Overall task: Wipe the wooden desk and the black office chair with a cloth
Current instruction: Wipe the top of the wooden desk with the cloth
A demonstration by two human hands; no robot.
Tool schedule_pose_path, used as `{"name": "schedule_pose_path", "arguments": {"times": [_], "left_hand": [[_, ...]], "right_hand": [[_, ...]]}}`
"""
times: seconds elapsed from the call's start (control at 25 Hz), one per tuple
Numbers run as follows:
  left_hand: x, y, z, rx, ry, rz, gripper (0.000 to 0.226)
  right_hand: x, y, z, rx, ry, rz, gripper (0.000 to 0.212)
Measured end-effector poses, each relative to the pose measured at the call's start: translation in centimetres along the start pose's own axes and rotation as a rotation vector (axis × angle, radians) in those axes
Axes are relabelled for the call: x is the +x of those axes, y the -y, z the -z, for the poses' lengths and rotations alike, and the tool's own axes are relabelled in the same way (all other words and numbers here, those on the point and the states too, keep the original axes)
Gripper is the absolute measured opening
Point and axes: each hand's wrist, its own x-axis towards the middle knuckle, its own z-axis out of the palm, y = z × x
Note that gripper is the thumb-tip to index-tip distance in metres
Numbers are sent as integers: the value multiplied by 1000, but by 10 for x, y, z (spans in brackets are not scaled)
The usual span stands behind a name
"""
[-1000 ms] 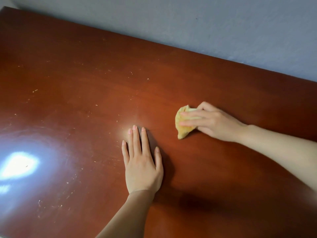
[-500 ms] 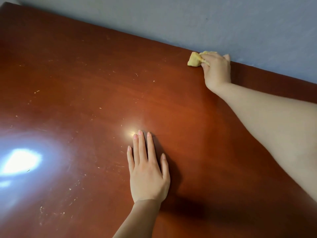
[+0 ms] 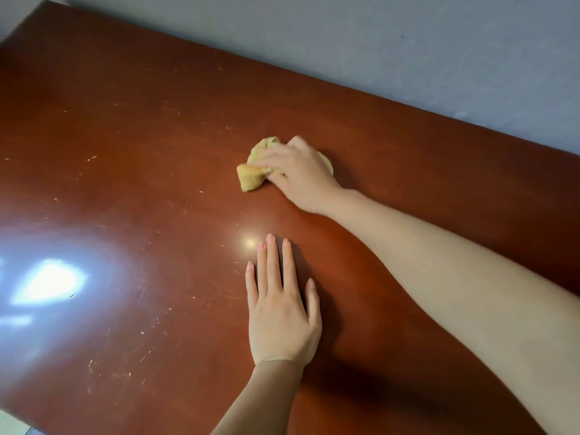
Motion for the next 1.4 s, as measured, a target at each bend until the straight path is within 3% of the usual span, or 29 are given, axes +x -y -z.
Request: {"name": "schedule_pose_path", "arguments": {"times": [0.16,0.4,0.72,0.96,1.16,1.4], "left_hand": [[0,1,0,-10,3,4,62],[-1,2,-1,-18,-14,-11,62],[-1,-1,-2,-14,-8,-13,62],[-2,-1,-2,-9,-8,-8,62],[-3,1,-4,4,-2,-5,62],[-1,1,-2,10,1,5,62]], "right_hand": [[-57,0,5,16,15,91,32],[-126,-45,32,-67,-37,60,36],[-77,-129,71,-106,-251,-362,34],[2,-109,49,-122,-343,-609,35],[16,-49,19,-68,-191,-344,34],[-47,-13,5,-14,-121,-49,37]]}}
